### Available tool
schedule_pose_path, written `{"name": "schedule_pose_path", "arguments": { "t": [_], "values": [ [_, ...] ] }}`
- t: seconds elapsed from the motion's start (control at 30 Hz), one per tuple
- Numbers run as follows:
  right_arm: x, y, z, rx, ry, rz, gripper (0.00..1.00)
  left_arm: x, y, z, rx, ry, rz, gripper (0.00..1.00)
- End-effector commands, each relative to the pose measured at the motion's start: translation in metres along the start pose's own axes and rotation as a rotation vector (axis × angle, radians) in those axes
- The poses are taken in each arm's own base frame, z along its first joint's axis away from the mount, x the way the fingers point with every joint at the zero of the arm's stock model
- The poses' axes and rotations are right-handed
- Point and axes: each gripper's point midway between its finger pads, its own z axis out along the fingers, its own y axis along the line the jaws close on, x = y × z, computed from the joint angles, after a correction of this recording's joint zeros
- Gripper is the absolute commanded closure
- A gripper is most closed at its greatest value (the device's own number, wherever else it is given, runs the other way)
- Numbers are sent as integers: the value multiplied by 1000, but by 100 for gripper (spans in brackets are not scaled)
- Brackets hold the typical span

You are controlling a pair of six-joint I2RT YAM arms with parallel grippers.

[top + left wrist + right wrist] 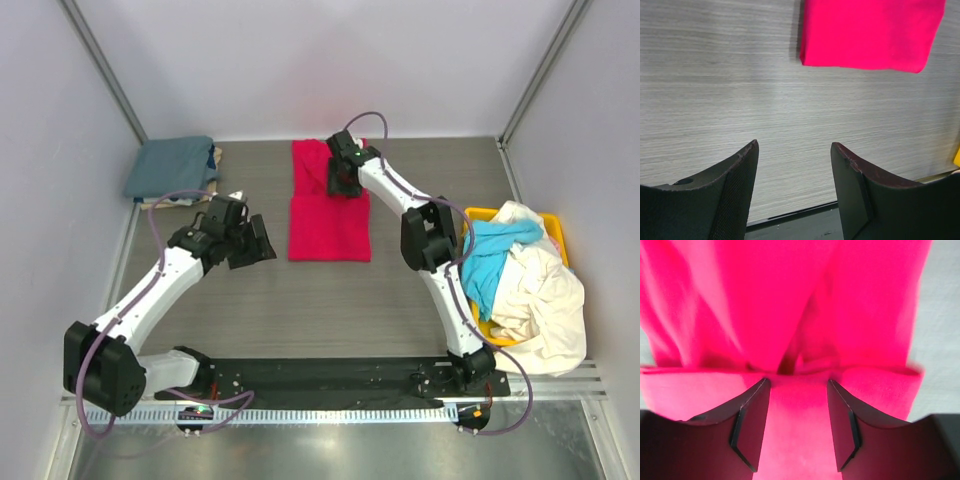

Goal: Fold and stack the t-shirts
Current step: Fold the tshirt

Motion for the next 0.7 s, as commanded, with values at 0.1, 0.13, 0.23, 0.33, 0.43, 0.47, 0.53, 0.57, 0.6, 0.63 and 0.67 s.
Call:
{"name": "schedule_pose_path", "arguments": {
  "t": [0.1, 0.13, 0.23, 0.33, 0.43, 0.47, 0.53, 0.57, 0.6, 0.63, 0.67],
  "values": [
    [-106, 1, -68, -38, -272, -49, 36, 5, 2, 1, 16, -25, -11, 39],
    [-120, 0, -94, -39, -323, -51, 34, 7, 2, 2, 23, -26, -11, 40],
    [-120, -15, -134, -13, -361, -59, 28, 10, -1, 7, 66, -43, -20, 37],
    [-80, -30, -127, -9, -290, -66, 24, 18, -2, 17, 95, -35, -39, 33],
    [-35, -42, -134, -34, -216, -46, 22, 19, -7, 28, 128, -38, -61, 32],
    [-2, -51, -124, -27, -144, -51, 22, 15, -9, 32, 144, -57, -63, 32],
    [8, -50, -144, -88, -176, -21, 22, 11, -11, 38, 152, -73, -72, 32],
    [35, -57, -133, -92, -136, -21, 21, 13, -10, 42, 151, -74, -74, 31],
    [38, -54, -149, -141, -156, -14, 21, 10, -9, 43, 151, -88, -76, 31],
    [47, -56, -150, -155, -148, -10, 21, 6, -12, 45, 165, -108, -76, 31],
    [73, -63, -142, -156, -99, 1, 21, 9, -11, 48, 168, -108, -80, 30]
  ]
}}
